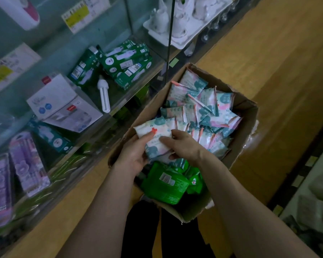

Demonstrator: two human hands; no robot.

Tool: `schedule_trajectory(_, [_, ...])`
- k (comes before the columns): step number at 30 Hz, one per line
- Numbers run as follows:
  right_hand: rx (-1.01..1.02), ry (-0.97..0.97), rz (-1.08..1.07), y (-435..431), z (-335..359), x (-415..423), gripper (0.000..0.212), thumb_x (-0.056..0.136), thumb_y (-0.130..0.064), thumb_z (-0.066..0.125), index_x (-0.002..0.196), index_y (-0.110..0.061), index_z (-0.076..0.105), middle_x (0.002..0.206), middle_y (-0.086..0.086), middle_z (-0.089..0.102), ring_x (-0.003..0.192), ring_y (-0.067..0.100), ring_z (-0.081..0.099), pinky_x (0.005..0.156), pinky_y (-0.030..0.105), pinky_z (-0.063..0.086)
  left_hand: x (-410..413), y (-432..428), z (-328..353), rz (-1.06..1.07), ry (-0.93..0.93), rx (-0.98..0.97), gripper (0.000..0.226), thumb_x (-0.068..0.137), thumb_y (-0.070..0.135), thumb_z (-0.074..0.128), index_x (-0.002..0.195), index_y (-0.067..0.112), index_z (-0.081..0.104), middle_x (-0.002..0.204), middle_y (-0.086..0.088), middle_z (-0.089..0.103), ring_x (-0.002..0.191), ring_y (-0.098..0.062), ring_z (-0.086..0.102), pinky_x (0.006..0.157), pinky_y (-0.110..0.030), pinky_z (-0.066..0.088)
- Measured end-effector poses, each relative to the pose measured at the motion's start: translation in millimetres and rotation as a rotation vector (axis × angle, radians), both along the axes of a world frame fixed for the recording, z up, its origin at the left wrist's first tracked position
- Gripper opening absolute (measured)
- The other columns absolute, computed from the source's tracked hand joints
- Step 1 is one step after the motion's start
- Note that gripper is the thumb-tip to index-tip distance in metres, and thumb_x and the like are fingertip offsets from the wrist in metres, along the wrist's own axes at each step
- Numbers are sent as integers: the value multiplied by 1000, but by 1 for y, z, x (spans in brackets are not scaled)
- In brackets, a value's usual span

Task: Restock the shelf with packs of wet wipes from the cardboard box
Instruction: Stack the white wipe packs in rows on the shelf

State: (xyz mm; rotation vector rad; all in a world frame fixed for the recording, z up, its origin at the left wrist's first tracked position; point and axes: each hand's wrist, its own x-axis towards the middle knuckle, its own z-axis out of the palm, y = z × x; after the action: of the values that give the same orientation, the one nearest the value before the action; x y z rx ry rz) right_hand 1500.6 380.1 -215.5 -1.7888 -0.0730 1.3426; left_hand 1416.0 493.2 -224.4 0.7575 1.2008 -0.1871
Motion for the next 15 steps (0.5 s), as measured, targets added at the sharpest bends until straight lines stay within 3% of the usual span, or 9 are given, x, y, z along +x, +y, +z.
schedule_trajectory(3, [-117, -255, 92, 7, -8, 7, 36, 100, -32, 47, 92, 1, 61, 77, 15, 60, 65, 28, 59, 55, 35, 52, -1, 2, -3, 111, 24, 39, 21, 93, 15, 59, 114, 14, 60, 104, -12, 69, 88, -25, 66, 65, -35, 52])
schedule_trajectory(5, [-248, -473, 75, 9, -17, 13, 33, 100, -23, 42, 89, 2, 61, 84, 19, 60, 77, 35, 58, 60, 35, 44, -2, 3, -5, 134, 44, 130, 24, 93, 12, 59, 117, 12, 59, 106, -13, 67, 88, -27, 66, 62, -36, 53])
schedule_trajectory(7, [-372, -596, 68, 10, -23, 20, 27, 98, -16, 42, 99, 0, 64, 96, 19, 62, 89, 36, 58, 66, 32, 41, -3, 5, -5, 123, 80, 261, 23, 91, 11, 61, 114, 13, 61, 100, -11, 68, 83, -26, 67, 60, -34, 54])
schedule_trajectory(9, [-438, -584, 121, 12, -27, 27, 23, 96, -16, 45, 99, -1, 62, 99, 19, 62, 93, 36, 58, 69, 30, 41, -7, 8, -7, 76, 105, 384, 24, 89, 12, 63, 112, 16, 62, 103, -10, 69, 86, -28, 68, 64, -37, 57])
schedule_trajectory(12, [-484, -524, 185, 20, -28, 35, 23, 93, -19, 51, 73, -8, 48, 74, 8, 50, 78, 30, 51, 63, 29, 36, -11, 9, -5, 19, 130, 524, 28, 91, 14, 61, 118, 16, 61, 109, -7, 68, 92, -25, 67, 69, -37, 57])
schedule_trajectory(15, [-488, -448, 222, 30, -28, 35, 29, 90, -25, 59, 70, -11, 43, 68, 3, 43, 72, 26, 49, 54, 27, 36, -12, 8, -3, -14, 149, 611, 30, 92, 15, 58, 122, 15, 60, 110, -6, 67, 94, -24, 66, 68, -33, 54])
